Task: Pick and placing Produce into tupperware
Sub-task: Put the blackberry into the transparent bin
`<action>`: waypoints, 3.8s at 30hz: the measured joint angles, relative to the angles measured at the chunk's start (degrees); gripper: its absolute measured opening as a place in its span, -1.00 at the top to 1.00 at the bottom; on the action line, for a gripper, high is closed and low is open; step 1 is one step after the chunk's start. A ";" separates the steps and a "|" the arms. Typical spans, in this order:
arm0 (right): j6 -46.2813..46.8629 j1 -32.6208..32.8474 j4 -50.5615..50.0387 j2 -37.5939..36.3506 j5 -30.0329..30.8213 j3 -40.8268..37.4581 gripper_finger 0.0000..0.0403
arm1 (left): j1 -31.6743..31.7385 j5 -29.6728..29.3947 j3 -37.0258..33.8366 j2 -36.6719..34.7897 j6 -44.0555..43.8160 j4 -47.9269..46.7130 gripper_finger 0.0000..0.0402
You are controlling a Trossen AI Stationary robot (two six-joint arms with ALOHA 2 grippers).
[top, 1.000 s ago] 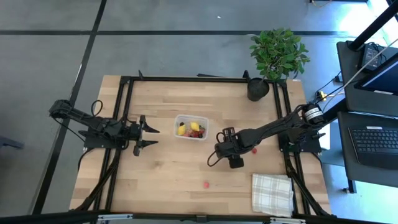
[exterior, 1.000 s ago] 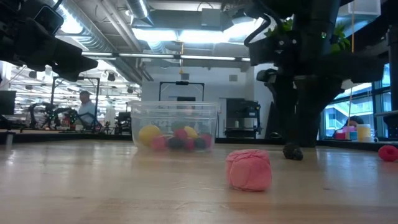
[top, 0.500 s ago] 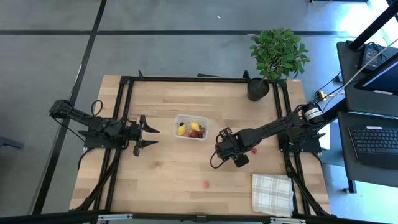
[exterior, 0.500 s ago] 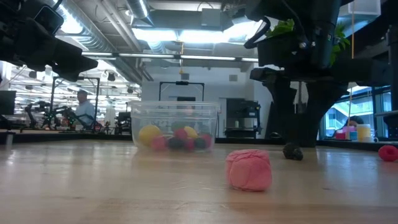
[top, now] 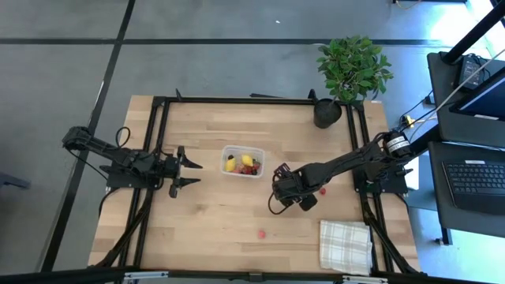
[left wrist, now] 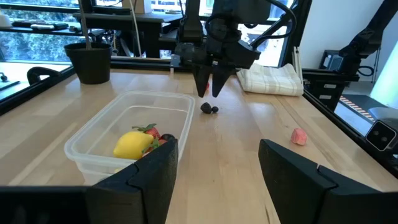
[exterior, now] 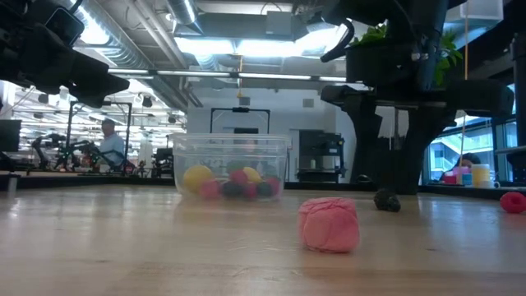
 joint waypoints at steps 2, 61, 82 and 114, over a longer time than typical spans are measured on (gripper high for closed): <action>-0.55 -0.20 -0.07 0.00 0.00 0.00 -0.04 | -0.01 0.00 0.00 0.01 0.00 0.00 -0.08; 3.35 -1.56 9.01 1.99 -3.35 -6.34 -0.04 | 0.00 -0.04 0.02 0.01 0.02 0.01 -0.08; 3.53 -2.36 10.46 1.95 -3.43 -5.90 -0.04 | 0.01 -0.02 0.00 0.00 0.01 0.02 -0.08; 8.93 -2.32 10.33 4.11 -3.63 -5.79 0.36 | 0.01 -0.02 0.02 -0.01 0.00 0.00 -0.08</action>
